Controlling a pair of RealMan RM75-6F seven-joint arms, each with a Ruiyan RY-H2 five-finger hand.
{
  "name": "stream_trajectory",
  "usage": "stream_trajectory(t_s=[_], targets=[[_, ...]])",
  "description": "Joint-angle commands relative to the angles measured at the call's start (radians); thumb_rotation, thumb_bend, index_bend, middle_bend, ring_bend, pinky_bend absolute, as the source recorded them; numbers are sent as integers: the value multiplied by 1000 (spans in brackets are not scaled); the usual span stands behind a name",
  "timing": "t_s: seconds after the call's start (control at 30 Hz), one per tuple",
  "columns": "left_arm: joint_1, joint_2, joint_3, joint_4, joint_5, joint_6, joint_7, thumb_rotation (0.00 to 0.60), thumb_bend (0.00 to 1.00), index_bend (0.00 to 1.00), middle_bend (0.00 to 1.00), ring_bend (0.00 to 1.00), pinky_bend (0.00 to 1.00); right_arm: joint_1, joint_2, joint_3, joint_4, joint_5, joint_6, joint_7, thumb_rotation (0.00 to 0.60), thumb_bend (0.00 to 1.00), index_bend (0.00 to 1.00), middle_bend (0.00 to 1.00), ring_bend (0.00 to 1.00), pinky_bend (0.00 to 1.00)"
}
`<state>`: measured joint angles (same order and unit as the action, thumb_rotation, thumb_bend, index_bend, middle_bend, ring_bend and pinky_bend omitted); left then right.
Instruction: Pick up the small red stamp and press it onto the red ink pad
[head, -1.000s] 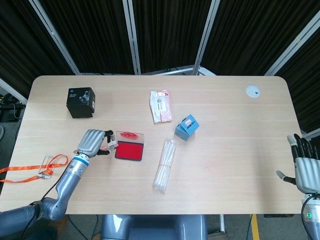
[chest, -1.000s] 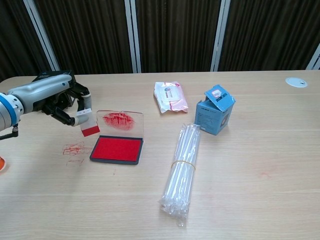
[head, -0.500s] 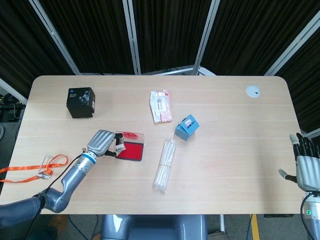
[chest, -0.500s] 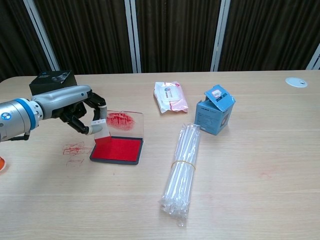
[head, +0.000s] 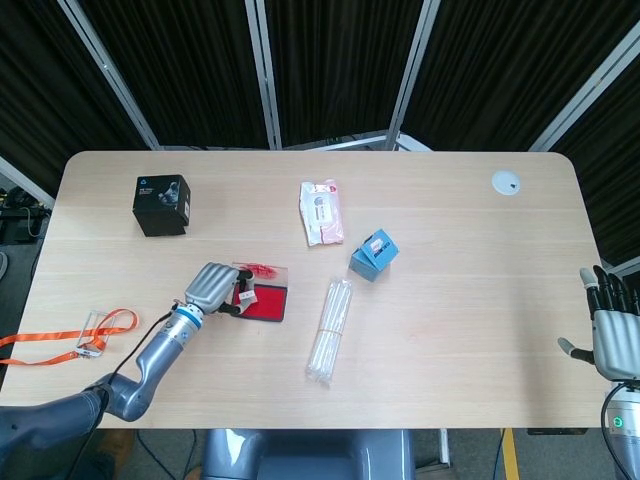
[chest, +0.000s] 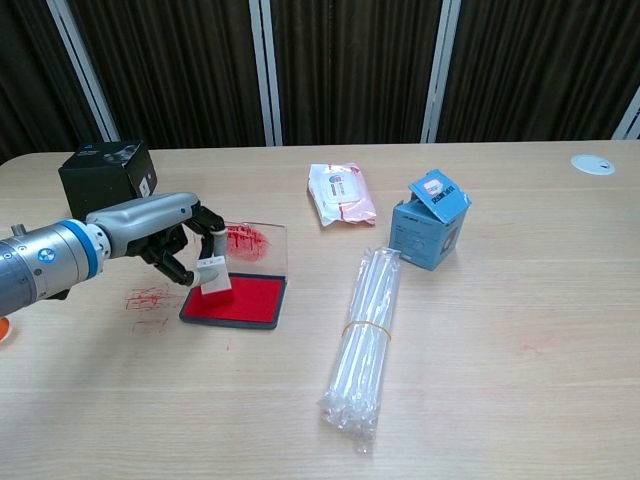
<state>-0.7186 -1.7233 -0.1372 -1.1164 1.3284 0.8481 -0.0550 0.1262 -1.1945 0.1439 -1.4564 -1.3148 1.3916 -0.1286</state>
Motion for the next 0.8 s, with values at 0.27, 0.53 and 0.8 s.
stream_trajectory(t_s=[0.27, 0.53, 0.8], targets=[[-2, -44, 16, 63, 7, -3, -24, 600, 377, 597, 604, 907, 878, 1, 1, 1, 4, 4, -4, 6, 600, 0, 0, 0, 0, 0], [3, -57, 26, 84, 10, -4, -43, 600, 377, 601, 605, 907, 878, 1, 3, 2, 5, 6, -4, 12, 600, 0, 0, 0, 0, 0], [7, -55, 26, 80, 17, 10, -54, 600, 378, 600, 605, 907, 879, 0, 6, 3, 2, 6, -2, 17, 600, 0, 0, 0, 0, 0]])
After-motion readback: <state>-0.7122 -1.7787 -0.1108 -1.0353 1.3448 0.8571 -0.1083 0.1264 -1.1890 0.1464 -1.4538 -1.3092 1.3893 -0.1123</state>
